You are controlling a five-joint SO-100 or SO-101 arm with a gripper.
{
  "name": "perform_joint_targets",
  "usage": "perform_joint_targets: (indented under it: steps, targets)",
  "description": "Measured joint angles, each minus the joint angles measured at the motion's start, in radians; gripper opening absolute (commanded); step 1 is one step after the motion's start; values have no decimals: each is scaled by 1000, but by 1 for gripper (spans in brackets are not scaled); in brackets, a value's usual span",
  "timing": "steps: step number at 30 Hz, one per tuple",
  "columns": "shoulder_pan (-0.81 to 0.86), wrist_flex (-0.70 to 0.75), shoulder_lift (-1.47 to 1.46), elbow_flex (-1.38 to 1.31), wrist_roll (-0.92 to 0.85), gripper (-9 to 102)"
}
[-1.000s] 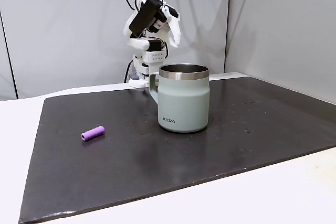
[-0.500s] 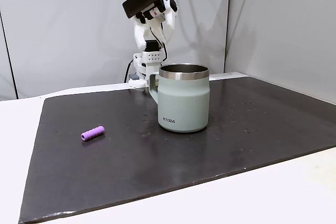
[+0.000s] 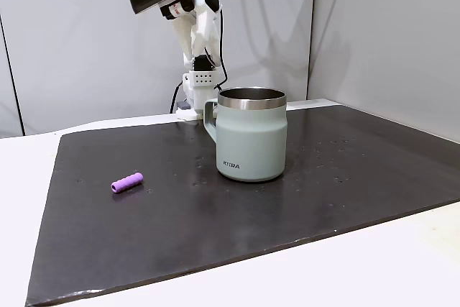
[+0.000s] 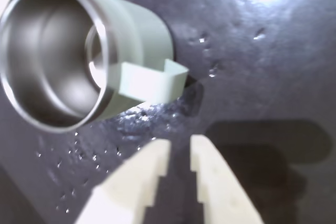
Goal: Grasp a pengrip and put it in the cup.
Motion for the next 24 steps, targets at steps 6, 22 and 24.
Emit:
perform_joint_targets:
  steps: [6,22,24]
  targets:
    - [77,77,-206,-170,-37,20]
    - [213,117,-672,-508,107,28]
    - [239,117,-735,-575,133,28]
